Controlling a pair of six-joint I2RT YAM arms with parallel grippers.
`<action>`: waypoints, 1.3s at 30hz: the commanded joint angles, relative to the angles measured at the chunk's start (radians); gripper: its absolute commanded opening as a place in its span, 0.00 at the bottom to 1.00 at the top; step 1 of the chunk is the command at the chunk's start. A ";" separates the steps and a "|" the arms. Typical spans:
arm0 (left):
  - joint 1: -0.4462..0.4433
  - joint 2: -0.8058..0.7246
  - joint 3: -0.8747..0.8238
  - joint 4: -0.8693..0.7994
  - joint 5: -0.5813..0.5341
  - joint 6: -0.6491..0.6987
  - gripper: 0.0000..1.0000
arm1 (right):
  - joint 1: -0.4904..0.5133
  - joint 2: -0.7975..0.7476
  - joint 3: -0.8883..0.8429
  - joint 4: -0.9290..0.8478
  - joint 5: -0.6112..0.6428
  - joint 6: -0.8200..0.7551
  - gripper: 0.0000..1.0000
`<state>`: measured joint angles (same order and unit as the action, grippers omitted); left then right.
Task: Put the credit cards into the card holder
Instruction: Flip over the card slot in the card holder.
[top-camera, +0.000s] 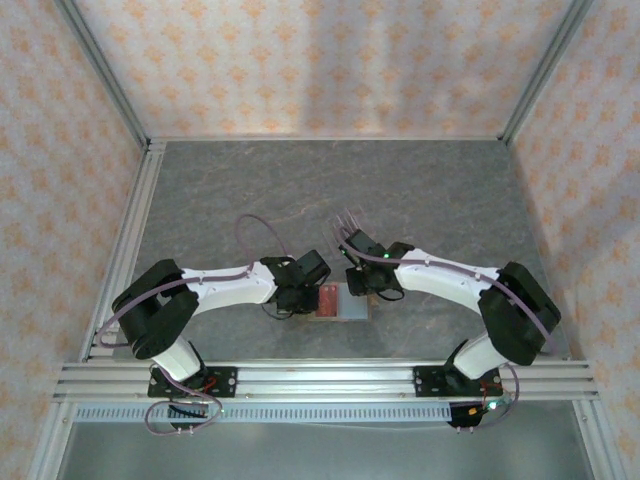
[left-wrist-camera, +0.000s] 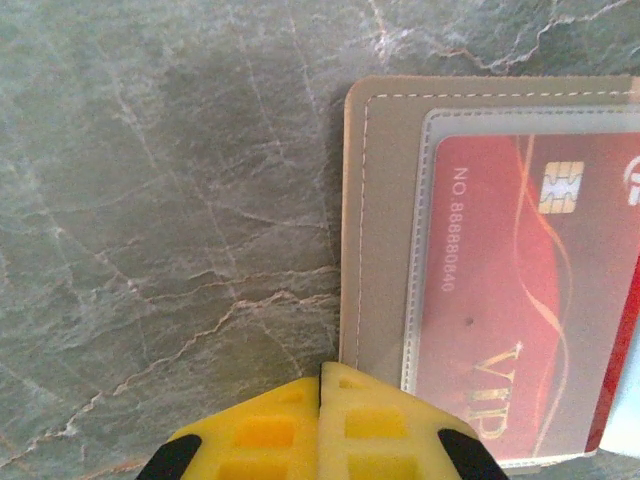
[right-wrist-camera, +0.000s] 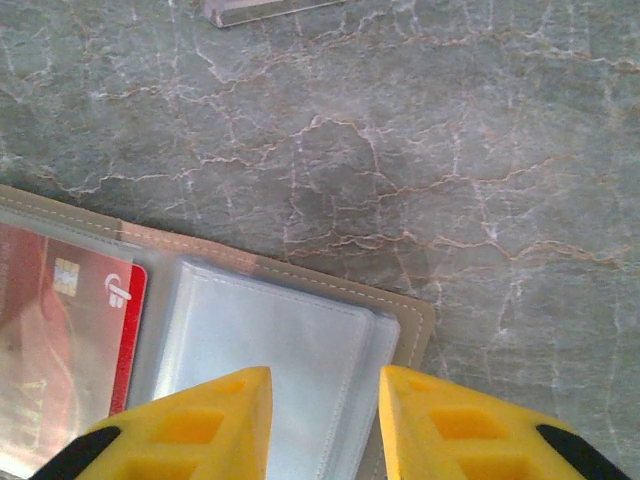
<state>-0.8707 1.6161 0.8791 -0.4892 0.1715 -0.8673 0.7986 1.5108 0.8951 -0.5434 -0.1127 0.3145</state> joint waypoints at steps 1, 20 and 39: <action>-0.006 -0.023 -0.006 -0.021 -0.033 -0.019 0.00 | 0.004 0.033 0.025 -0.023 -0.016 -0.017 0.33; -0.004 -0.018 0.013 -0.038 -0.040 -0.003 0.00 | 0.004 0.188 0.003 0.020 -0.040 -0.044 0.32; -0.005 -0.019 0.002 -0.025 -0.029 -0.017 0.00 | 0.004 0.084 0.046 -0.012 -0.081 -0.011 0.00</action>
<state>-0.8707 1.6161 0.8795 -0.4896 0.1707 -0.8669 0.7998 1.6196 0.9104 -0.4881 -0.1989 0.3042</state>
